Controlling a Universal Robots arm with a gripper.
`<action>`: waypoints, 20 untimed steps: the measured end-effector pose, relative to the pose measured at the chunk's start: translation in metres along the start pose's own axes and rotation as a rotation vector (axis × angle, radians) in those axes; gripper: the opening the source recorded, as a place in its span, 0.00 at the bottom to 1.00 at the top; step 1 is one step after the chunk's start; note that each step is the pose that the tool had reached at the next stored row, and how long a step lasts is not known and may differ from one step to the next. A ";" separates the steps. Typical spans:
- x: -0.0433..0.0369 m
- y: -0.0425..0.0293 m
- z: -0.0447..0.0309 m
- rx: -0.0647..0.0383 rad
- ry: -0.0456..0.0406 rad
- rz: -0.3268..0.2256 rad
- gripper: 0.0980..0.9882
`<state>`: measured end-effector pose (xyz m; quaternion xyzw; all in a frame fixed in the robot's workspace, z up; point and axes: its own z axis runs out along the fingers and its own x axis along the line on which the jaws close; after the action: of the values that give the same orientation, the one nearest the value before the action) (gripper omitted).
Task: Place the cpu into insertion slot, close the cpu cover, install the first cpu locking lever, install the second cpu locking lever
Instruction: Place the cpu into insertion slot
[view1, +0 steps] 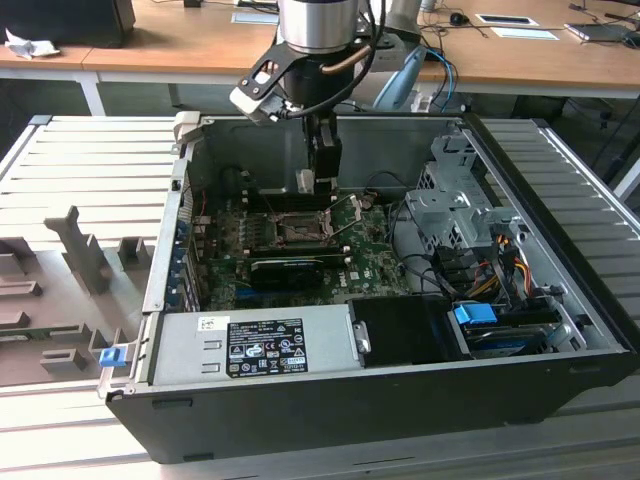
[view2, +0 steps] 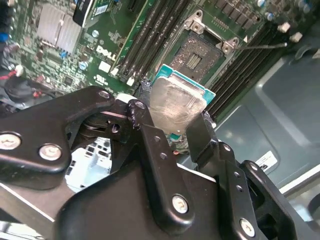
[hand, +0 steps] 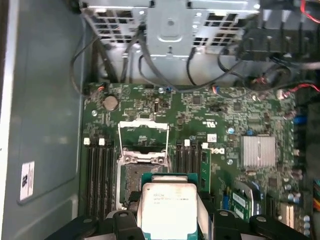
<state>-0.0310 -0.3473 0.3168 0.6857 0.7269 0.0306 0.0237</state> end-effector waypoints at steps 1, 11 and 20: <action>0.0000 0.0000 0.0004 0.000 0.0008 -0.009 0.48; 0.0004 -0.0016 0.0205 0.001 0.0024 -0.016 0.48; 0.0014 -0.0041 0.0350 0.001 -0.0047 0.004 0.48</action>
<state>-0.0324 -0.3457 0.2816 0.6872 0.7255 0.0285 0.0248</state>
